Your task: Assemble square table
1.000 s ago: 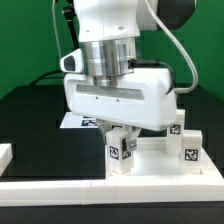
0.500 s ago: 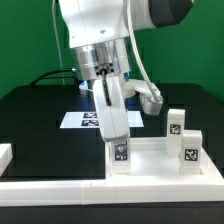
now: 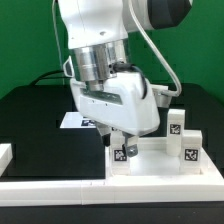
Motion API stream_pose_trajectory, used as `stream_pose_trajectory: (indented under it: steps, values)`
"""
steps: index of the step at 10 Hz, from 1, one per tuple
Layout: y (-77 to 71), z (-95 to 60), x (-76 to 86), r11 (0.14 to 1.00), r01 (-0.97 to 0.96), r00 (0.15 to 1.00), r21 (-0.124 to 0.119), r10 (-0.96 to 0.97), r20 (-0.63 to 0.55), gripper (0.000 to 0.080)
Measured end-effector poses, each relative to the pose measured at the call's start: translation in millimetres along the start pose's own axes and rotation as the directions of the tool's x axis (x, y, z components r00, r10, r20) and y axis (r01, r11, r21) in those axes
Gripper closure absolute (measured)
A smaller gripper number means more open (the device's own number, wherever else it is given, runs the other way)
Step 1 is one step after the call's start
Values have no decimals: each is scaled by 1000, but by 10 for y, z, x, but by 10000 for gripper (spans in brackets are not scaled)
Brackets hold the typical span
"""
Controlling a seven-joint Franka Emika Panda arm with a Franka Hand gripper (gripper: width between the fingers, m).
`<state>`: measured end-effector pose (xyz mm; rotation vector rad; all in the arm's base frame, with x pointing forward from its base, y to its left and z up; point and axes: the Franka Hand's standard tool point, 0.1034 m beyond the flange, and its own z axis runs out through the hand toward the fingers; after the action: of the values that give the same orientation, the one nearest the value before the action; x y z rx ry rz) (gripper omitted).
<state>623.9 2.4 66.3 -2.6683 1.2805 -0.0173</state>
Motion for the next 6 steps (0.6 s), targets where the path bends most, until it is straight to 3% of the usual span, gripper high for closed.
stream_pose_trajectory:
  steps: [3, 5, 6]
  values:
    - [7, -5, 7, 953, 301, 954, -12, -301, -4, 152]
    - [-34, -31, -21, 739, 669, 742, -84, -670, 6, 150]
    - [-60, -22, -49, 679, 729, 682, -87, -731, 11, 150]
